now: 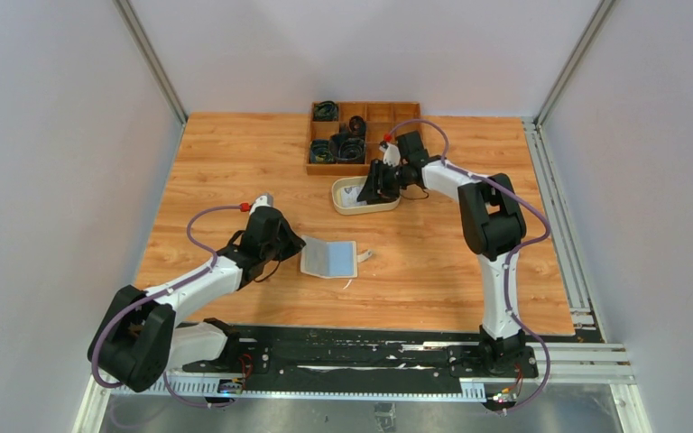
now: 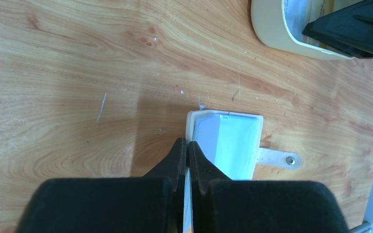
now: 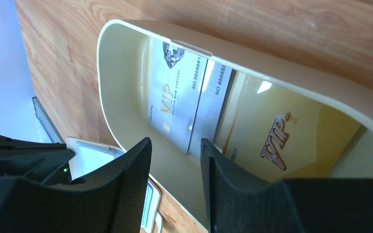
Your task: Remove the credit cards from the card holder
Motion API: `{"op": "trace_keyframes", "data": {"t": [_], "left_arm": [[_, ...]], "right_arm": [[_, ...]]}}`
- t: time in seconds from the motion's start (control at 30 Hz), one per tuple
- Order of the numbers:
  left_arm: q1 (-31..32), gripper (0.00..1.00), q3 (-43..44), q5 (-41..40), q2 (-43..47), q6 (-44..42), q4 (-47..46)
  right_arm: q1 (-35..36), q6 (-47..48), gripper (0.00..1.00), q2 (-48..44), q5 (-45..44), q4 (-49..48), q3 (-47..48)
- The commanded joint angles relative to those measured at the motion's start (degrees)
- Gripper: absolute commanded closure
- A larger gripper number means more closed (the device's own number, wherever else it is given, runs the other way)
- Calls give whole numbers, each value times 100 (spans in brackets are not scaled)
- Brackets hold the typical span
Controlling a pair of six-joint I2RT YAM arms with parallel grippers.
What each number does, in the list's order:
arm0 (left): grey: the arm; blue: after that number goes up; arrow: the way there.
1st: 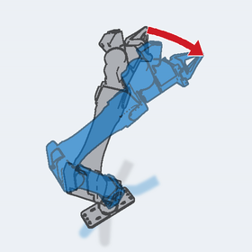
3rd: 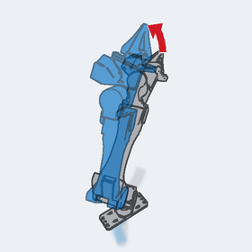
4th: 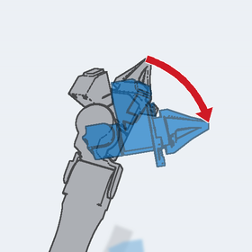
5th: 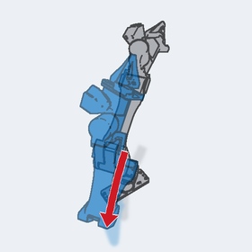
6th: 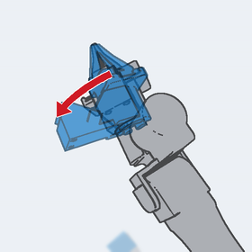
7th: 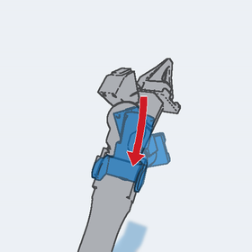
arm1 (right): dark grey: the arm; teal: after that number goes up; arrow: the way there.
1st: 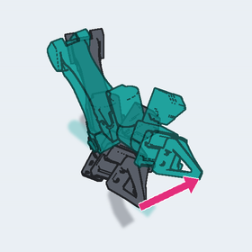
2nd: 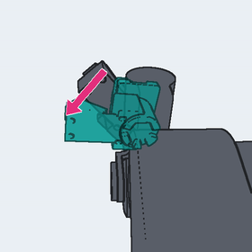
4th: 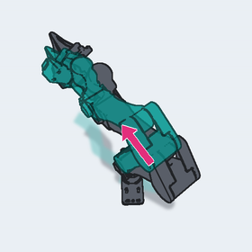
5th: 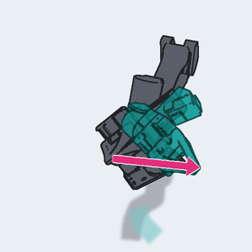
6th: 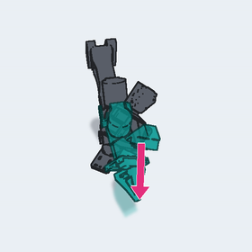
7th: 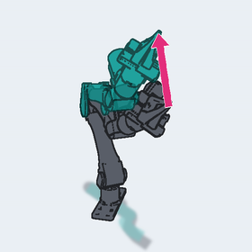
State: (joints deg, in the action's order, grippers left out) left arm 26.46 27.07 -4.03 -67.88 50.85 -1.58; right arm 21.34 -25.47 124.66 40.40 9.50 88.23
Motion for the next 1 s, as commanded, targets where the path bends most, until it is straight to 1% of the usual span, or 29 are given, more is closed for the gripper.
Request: {"op": "trace_keyframes", "data": {"t": [0.0,0.17,0.3,0.37,0.4,0.43,0.53,0.57,0.6,0.7,0.8,0.83,0.97], "left_arm": [[16,100,106,36,63,29,-8],[17,100,70,72,85,146,-40],[17,100,5,177,6,302,-222],[15,100,9,200,-73,351,-274],[17,100,17,201,-100,367,-279],[17,100,17,188,-110,379,-276],[17,100,18,93,-92,406,-221],[17,100,18,61,-81,407,-190],[17,100,22,22,-69,400,-150],[17,100,21,-66,-55,397,-24],[17,100,10,-132,-90,416,34],[17,100,-5,-147,-103,431,35],[17,100,-82,-192,-107,461,27]], "right_arm": [[54,277,52,-124,-349,479,433],[109,492,48,-666,-661,478,541],[486,781,40,-1360,-1239,480,334],[829,788,32,-1772,-1595,312,-33],[1062,793,24,-1994,-1811,172,-271],[1296,821,23,-2176,-1938,50,-543],[1985,796,21,-2542,-2544,-209,-1265],[2208,714,17,-2618,-2665,-331,-1486],[2345,627,15,-2660,-2707,-514,-1681],[2581,353,13,-2563,-2699,-827,-2066],[2780,232,13,-2447,-2725,-899,-2181],[2851,220,13,-2414,-2755,-1062,-2194],[3134,178,12,-2291,-2998,-1182,-2203]]}}
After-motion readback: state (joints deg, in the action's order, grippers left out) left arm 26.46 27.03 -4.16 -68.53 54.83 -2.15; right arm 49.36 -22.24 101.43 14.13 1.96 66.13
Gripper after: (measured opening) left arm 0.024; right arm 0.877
